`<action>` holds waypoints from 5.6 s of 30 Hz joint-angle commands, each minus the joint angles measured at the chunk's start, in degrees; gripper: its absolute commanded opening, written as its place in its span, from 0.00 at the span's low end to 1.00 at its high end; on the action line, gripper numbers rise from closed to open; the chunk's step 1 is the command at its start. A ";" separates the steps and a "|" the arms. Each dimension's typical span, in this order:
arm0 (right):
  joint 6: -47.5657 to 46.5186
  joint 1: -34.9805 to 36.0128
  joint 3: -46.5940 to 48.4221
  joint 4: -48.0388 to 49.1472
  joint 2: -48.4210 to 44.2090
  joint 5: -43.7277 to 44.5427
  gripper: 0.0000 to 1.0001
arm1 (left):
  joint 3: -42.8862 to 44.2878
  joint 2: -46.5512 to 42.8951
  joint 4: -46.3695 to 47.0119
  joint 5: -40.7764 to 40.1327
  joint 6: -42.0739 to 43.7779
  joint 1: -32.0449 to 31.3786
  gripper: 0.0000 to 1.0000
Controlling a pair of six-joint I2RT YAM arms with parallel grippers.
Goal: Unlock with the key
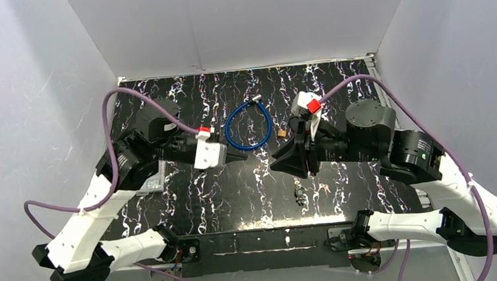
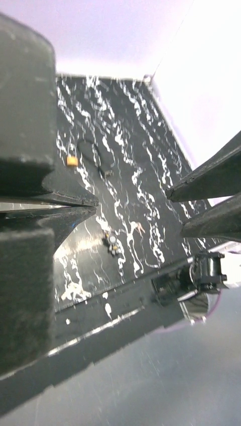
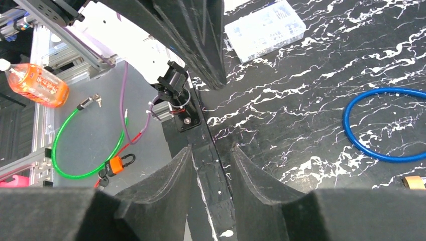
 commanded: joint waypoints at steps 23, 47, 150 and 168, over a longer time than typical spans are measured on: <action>12.40 3.77 -40.23 17.25 13.15 10.32 0.44 | -37.64 -21.41 9.85 -17.98 -9.84 -0.68 0.47; 13.41 5.60 -46.18 25.66 25.93 5.09 0.43 | -30.30 -19.04 5.56 -15.30 -13.25 -0.67 0.46; 5.59 23.17 -34.88 27.26 35.09 27.18 0.40 | -19.31 -17.85 -3.45 -18.51 -11.21 -0.64 0.46; 6.08 23.08 -35.64 29.21 36.05 28.84 0.01 | -18.96 -17.08 -3.79 -18.12 -11.24 -0.70 0.45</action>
